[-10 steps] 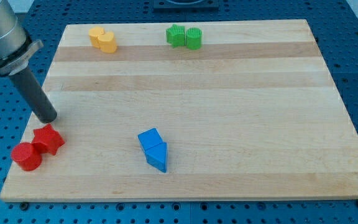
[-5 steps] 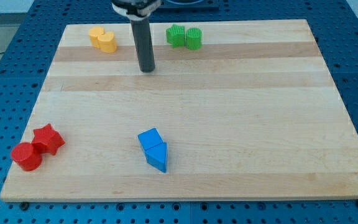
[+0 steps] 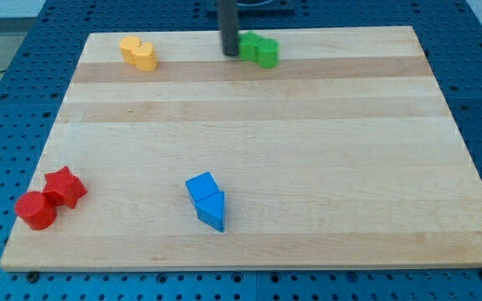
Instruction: Place the green star parallel to the yellow heart
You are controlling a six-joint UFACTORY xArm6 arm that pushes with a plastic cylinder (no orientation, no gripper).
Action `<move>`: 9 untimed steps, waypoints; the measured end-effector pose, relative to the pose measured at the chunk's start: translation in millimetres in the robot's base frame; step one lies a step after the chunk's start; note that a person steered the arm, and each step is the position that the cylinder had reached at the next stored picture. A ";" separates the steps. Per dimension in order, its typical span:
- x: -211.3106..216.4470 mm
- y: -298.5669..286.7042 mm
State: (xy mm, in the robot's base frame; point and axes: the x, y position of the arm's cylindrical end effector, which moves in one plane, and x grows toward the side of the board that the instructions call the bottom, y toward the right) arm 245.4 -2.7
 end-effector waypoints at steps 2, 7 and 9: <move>6.8 36.9; 13.4 151.0; 10.5 109.6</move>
State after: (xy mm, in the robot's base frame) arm 255.9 106.9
